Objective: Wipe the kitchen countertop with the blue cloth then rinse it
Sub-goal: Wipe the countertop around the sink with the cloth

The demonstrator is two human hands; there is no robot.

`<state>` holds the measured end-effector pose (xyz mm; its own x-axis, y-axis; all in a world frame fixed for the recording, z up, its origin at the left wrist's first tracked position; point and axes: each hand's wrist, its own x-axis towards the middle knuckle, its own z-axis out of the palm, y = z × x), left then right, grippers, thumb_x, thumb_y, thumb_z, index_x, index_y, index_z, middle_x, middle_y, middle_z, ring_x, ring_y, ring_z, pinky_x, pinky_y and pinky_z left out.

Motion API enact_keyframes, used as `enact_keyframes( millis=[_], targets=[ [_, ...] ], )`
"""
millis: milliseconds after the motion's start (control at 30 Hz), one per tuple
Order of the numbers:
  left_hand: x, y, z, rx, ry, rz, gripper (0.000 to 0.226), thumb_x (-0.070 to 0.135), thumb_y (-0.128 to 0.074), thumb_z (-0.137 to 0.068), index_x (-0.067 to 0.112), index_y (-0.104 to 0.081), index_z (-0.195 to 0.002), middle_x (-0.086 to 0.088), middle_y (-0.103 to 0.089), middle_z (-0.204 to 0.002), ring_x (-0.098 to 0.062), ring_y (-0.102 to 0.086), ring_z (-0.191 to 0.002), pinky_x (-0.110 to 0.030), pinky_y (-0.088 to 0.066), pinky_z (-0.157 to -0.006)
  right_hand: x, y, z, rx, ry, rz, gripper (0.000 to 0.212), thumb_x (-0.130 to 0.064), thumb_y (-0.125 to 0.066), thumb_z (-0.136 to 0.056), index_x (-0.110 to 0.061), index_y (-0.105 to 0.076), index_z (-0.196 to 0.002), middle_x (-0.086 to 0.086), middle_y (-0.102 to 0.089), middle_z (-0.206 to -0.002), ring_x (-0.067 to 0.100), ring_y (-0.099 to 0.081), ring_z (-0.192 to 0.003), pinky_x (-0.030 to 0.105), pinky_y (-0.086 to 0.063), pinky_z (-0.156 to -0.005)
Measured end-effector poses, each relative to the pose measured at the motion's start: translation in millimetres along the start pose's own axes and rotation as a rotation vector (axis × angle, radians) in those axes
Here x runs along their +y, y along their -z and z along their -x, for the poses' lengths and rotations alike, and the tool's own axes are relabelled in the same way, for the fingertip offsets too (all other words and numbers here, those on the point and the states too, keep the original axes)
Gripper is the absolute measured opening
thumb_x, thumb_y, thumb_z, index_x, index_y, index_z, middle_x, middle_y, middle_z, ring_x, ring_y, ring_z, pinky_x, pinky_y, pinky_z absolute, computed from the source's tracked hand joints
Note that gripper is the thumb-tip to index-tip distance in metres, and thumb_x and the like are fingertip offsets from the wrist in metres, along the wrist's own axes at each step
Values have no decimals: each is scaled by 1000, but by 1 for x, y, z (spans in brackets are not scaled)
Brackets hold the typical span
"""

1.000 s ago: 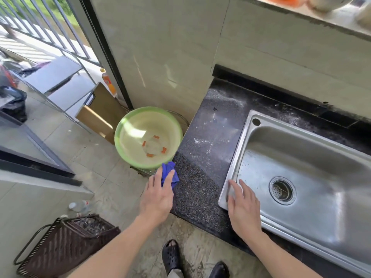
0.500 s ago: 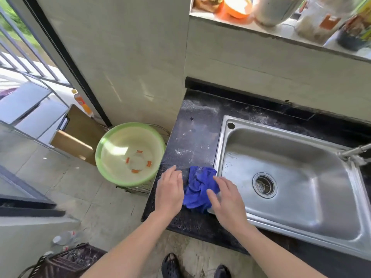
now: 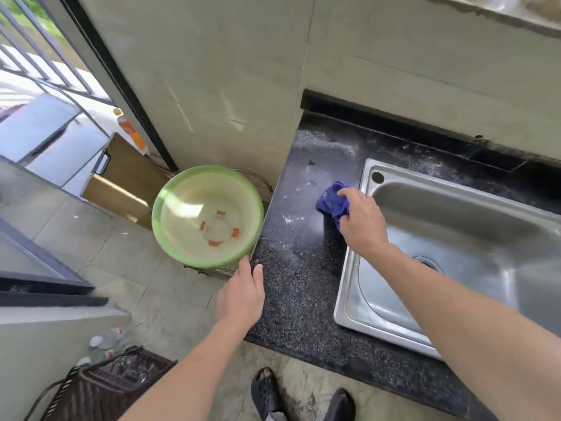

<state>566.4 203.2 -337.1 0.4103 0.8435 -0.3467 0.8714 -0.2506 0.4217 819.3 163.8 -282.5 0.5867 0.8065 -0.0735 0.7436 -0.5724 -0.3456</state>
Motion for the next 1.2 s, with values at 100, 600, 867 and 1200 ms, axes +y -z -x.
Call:
enact_keyframes(
  millis=[100,600,867,1200],
  targets=[
    [1,2,0,-9,0,-29,49,41,-22,-103,13,-35,-141,-14,-62,-124,-37,-61,-104,-42,-43,-81,-7,0,52,21,227,2,66,-6,-45,-73,-10,-43,-139,14,-54,-129,32,-48,-112,39,-40,-95],
    [4,2,-2,-40,36,-95,54,45,-17,-102,14,-29,-145,-9,-57,-130,-31,-61,-104,-41,-46,-84,-29,-19,-65,-29,208,80,54,-12,-35,-82,-10,-51,-134,19,-45,-142,44,-47,-113,47,-40,-91],
    [3,-4,-1,5,80,-152,87,58,10,-81,17,-34,-143,-6,-61,-122,-30,-62,-103,-40,-46,-81,-19,-63,7,-235,1029,231,54,-19,-41,-81,-29,-51,-133,7,-37,-152,29,-38,-137,44,-32,-106],
    [6,-3,0,-11,101,-161,77,61,5,-89,20,-26,-147,-2,-60,-126,-23,-62,-102,-37,-47,-80,-64,-34,-106,-3,411,204,47,-11,-48,-80,-17,-56,-126,16,-42,-144,39,-43,-120,46,-38,-90]
  ],
)
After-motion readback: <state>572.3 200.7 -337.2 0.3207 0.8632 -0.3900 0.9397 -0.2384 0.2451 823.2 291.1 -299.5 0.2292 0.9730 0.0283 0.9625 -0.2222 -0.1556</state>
